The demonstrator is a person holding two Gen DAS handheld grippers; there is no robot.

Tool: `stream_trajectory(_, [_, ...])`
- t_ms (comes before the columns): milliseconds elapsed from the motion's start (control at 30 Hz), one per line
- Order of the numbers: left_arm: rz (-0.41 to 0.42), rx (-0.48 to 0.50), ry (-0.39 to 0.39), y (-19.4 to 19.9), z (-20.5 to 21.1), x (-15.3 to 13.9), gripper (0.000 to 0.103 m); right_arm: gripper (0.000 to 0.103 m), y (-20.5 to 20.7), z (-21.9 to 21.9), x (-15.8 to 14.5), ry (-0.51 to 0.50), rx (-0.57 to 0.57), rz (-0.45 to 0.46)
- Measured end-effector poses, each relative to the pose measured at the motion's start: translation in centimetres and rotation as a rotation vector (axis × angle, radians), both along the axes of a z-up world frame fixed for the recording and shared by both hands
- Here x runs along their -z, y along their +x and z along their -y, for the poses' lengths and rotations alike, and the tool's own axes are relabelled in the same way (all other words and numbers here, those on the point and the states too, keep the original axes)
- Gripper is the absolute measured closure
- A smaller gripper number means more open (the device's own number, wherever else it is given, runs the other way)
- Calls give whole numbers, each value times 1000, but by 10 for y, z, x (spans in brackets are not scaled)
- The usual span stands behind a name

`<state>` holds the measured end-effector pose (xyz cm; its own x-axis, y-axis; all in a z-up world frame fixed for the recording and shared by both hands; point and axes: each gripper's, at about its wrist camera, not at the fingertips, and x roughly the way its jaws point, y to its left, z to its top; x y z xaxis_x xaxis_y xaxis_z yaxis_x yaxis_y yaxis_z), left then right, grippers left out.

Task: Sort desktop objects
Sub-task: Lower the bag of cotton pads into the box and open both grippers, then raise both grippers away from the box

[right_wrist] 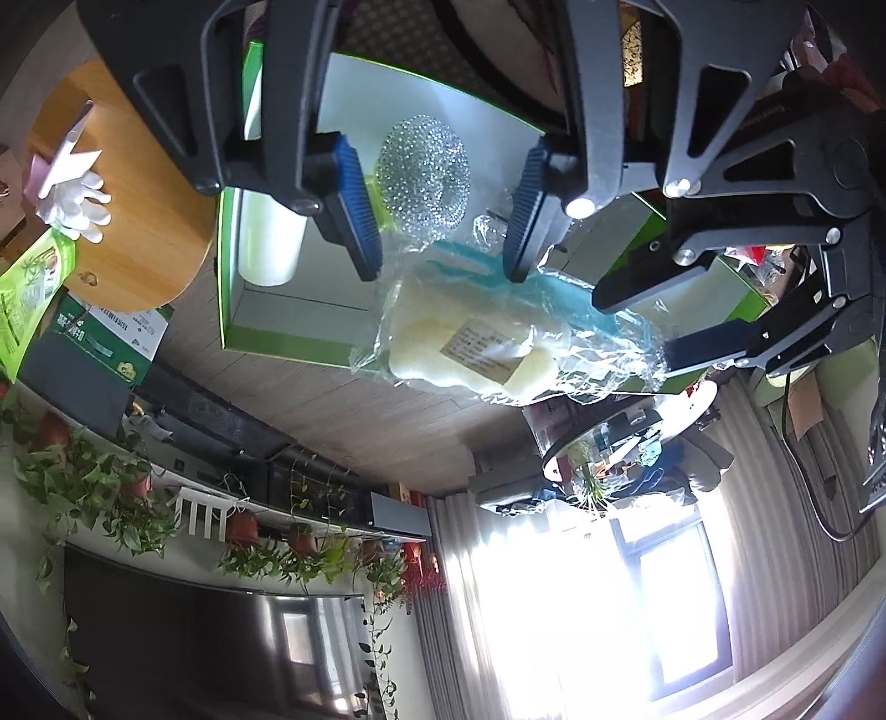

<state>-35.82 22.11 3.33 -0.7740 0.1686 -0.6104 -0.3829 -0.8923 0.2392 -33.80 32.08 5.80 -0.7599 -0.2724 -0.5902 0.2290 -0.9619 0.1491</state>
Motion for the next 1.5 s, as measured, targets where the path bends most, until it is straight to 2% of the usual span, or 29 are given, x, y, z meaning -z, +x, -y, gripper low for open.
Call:
stream_trajectory(433, [5,9,1,1,2,0,49,57,-1,2,-1,-9,1,-1])
stream_trajectory(800, [-14,8,15,8,4,-9,45,57,9,1,-7,-4,7,-12])
stream_trajectory(1100, [-49,18,58,22,9,-30,44,57,30,3,-27,14,13,-46])
stream_trajectory(1333, [-92,26,84,39,14,-49,37,57,54,4,-49,31,30,-88])
stream_trajectory(1500, [-109,36,112,54,20,-62,36,57,73,6,-64,42,36,-113])
